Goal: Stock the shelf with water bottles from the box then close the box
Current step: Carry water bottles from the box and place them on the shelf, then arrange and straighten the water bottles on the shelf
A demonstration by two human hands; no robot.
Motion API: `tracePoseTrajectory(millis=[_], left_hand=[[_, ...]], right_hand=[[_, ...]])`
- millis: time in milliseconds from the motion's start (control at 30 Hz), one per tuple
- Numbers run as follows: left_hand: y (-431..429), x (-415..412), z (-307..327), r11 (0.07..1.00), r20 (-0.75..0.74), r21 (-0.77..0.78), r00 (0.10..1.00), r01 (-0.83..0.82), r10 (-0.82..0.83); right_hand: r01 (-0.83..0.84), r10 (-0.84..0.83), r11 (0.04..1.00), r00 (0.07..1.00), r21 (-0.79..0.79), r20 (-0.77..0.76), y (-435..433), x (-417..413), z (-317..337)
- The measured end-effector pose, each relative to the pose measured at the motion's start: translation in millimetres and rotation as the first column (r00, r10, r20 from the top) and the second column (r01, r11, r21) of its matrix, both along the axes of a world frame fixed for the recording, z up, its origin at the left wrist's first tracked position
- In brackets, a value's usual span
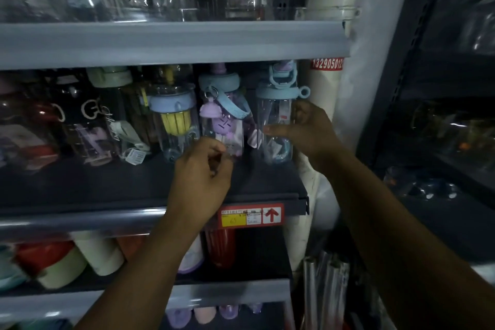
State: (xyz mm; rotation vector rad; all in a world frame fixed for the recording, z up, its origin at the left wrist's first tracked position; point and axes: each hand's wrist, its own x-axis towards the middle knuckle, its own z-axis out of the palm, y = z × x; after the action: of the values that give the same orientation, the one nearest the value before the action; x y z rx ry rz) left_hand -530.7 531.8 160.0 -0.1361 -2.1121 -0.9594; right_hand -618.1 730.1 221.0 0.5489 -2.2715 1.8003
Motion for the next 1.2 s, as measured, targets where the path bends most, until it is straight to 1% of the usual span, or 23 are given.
tracePoseTrajectory(millis=[100,233,367,500,600,733,833,967,1067,1133,1200], left_hand=[[-1.0,-1.6,-0.7,1.000,0.018,0.000,1.000,-0.011,0.011],[-1.1,-3.4,-0.4,1.000,0.020,0.007,1.000,-0.023,0.023],[-0.3,-6.9,-0.6,0.999,0.020,-0.020,0.999,-0.032,0.033],[2.7,-9.3,2.0,0.992,0.035,-0.029,0.992,-0.123,0.124],[5.3,-9.9,2.9,0.986,0.045,-0.032,0.986,-0.161,0.162],[7.0,-6.0,3.9,0.983,0.083,0.002,0.979,-0.185,0.184],[5.6,-5.3,3.5,0.985,0.100,-0.011,0.980,-0.171,0.171],[-3.9,-3.5,4.6,0.986,0.149,-0.108,0.979,-0.124,0.140],[-12.8,5.0,6.4,0.991,0.232,-0.130,0.970,-0.038,0.068],[-17.6,14.0,6.7,0.992,0.275,-0.125,0.961,0.019,0.016],[-21.6,26.2,6.7,0.988,0.287,-0.145,0.958,0.044,0.000]], right_hand=[[-0.001,-0.001,0.998,0.999,-0.060,-0.046,-9.1,-6.7,-11.7],[0.016,-0.022,0.998,0.996,-0.064,-0.091,-16.3,-12.2,-24.2],[0.034,-0.036,0.999,0.993,-0.018,-0.116,-19.3,-20.9,-27.6],[0.080,-0.077,0.997,0.983,0.016,-0.165,-20.8,-30.2,-28.1],[0.101,-0.091,0.994,0.978,0.043,-0.190,-21.5,-36.1,-29.0],[0.105,-0.091,0.991,0.983,0.079,-0.158,-23.1,-37.8,-33.2],[0.145,-0.128,0.976,0.985,0.164,-0.112,-22.9,-35.9,-37.8],[0.177,-0.163,0.936,0.984,0.303,-0.071,-16.6,-34.0,-39.3],[0.154,-0.144,0.933,0.988,0.327,-0.053,-6.1,-19.8,-38.1],[0.140,-0.127,0.928,0.990,0.346,-0.058,2.3,-4.2,-36.1],[0.134,-0.096,0.909,0.989,0.394,-0.116,8.4,9.6,-36.3]])
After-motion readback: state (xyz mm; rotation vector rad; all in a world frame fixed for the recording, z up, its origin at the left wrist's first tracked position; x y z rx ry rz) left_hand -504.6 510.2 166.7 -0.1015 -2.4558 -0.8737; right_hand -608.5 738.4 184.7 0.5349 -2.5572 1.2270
